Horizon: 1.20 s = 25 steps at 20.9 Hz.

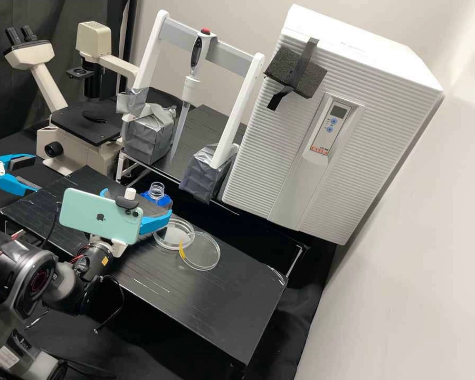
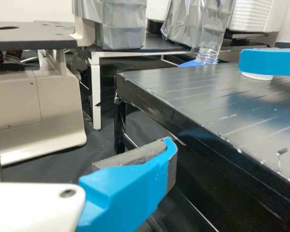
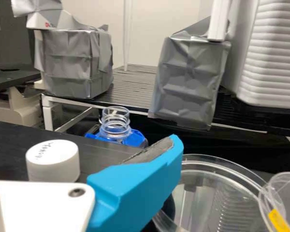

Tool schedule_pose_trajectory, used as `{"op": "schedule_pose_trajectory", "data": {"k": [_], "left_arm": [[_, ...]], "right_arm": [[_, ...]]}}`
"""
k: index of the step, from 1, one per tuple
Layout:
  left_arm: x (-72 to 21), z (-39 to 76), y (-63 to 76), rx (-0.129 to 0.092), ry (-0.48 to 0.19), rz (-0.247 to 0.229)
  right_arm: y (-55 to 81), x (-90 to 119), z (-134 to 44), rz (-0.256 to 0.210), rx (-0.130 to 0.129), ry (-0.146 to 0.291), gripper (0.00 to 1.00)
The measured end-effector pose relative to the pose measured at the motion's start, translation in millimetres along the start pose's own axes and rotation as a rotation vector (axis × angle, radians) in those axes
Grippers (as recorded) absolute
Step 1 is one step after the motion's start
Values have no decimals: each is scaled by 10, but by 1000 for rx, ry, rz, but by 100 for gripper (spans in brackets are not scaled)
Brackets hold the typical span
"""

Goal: Close the bottle

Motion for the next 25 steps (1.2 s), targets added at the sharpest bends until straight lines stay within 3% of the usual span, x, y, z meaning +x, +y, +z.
{"op": "schedule_pose_trajectory", "data": {"k": [10,16,21,25], "left_arm": [[14,-8,13,0,3,6],[17,-13,1,-3,4,1],[18,-14,-1,-4,4,0],[18,-14,-1,-4,4,0]], "right_arm": [[-33,2,-38,-17,-7,21,100],[16,2,-120,2,-17,61,100],[36,-6,-140,13,-20,71,100],[5,-8,-181,-3,-21,92,100]]}}
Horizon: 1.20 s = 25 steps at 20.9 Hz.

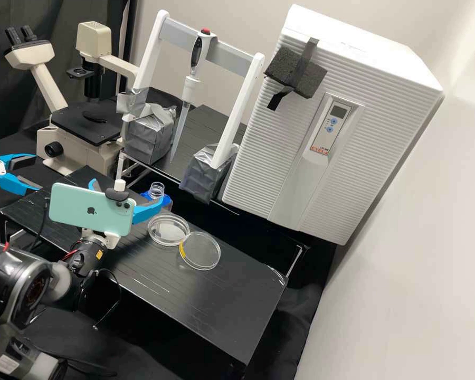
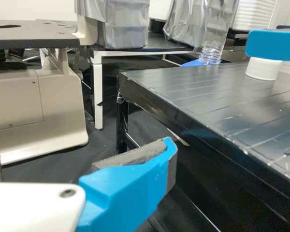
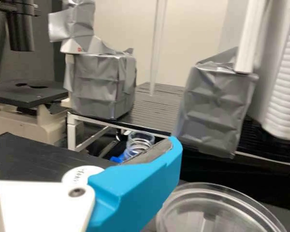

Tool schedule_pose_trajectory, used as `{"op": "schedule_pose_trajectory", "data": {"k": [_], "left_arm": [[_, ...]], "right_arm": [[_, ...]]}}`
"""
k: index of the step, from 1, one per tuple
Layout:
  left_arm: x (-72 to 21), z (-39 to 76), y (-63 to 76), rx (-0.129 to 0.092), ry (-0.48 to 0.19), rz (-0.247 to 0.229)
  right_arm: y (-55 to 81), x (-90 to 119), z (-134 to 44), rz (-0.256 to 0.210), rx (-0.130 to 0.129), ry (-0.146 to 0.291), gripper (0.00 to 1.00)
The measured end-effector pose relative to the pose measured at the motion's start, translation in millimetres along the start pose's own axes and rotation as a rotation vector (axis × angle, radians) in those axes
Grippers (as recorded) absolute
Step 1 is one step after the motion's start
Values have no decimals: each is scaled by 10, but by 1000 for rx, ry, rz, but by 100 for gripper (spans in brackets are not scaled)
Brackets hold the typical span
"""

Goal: Close the bottle

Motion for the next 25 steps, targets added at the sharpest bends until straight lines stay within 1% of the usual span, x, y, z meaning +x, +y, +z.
{"op": "schedule_pose_trajectory", "data": {"k": [3,4,5,6,9,13,25], "left_arm": [[1,-2,-5,-1,0,-2],[4,-6,-14,-4,1,-5],[6,-10,-21,-6,2,-8],[8,-12,-27,-8,2,-10],[8,-14,-26,-9,4,-10],[8,-14,-26,-9,4,-10],[8,-14,-26,-9,4,-10]], "right_arm": [[-47,10,-17,-22,-5,8,100],[-79,21,-14,-37,-14,4,100],[-109,24,-6,-50,-24,-1,100],[-135,20,7,-63,-27,-7,100],[-176,38,58,-82,-35,-35,100],[-150,51,114,-57,-34,-52,100],[-142,53,124,-50,-34,-55,100]]}}
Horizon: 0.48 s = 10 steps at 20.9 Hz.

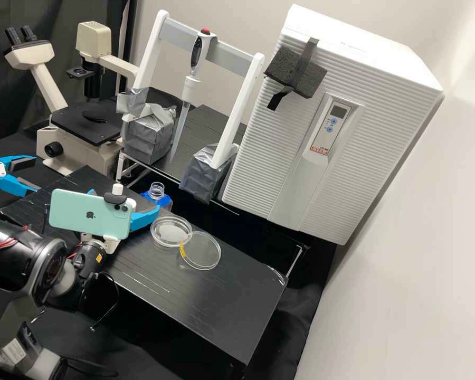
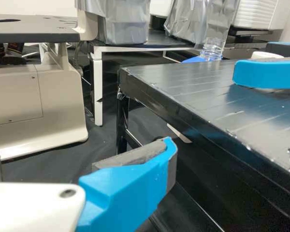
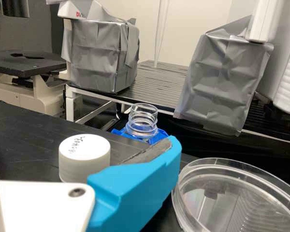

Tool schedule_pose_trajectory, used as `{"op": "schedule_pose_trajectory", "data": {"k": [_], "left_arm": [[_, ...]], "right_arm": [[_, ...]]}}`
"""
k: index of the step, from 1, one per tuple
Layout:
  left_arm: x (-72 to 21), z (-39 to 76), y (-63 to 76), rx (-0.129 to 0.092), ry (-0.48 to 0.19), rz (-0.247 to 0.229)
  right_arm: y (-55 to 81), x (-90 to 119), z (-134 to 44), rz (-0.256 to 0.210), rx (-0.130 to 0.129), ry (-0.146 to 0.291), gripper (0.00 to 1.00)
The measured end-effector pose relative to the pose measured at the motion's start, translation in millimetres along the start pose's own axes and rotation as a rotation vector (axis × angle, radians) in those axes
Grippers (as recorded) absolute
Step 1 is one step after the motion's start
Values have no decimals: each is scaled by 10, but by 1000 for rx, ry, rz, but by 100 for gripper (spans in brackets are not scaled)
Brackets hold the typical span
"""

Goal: Close the bottle

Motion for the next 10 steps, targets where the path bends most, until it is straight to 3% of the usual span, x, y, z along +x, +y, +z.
{"op": "schedule_pose_trajectory", "data": {"k": [4,5,10], "left_arm": [[0,0,0,0,0,0],[0,0,0,0,0,0],[0,0,0,0,0,0]], "right_arm": [[0,0,0,0,0,0,100],[0,0,0,0,0,0,0],[-3,-3,2,-1,0,-1,0]]}}
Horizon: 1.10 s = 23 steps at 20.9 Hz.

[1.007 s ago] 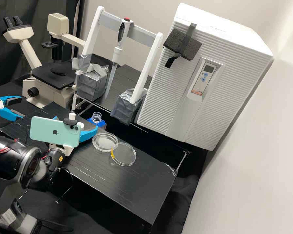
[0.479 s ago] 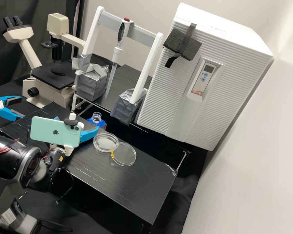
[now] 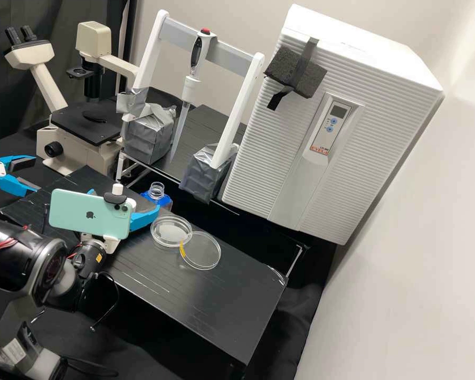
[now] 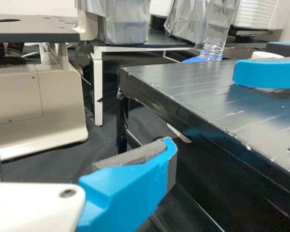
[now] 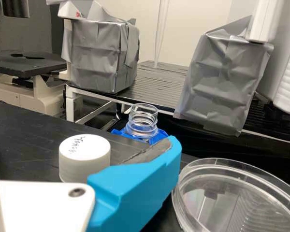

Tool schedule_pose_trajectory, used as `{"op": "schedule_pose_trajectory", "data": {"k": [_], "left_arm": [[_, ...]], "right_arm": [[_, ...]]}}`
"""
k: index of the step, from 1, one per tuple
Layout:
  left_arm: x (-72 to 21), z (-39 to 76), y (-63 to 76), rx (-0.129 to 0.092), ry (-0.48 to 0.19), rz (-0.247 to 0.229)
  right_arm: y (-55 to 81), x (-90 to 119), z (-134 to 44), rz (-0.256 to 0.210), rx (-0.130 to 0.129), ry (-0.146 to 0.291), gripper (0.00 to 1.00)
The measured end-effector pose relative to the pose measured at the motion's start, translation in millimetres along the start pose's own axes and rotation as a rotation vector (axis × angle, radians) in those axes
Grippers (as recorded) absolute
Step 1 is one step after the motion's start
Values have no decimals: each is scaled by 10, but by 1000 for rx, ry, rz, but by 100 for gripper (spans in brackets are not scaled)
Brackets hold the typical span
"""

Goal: Close the bottle

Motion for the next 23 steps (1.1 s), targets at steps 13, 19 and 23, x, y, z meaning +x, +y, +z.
{"op": "schedule_pose_trajectory", "data": {"k": [13,19,23], "left_arm": [[-6,-20,5,-14,25,12],[-6,-20,5,-14,25,12],[-6,-20,5,-14,25,12]], "right_arm": [[-1,0,-1,-4,32,4,0],[45,-6,-3,18,54,7,0],[51,-6,4,21,55,4,0]]}}
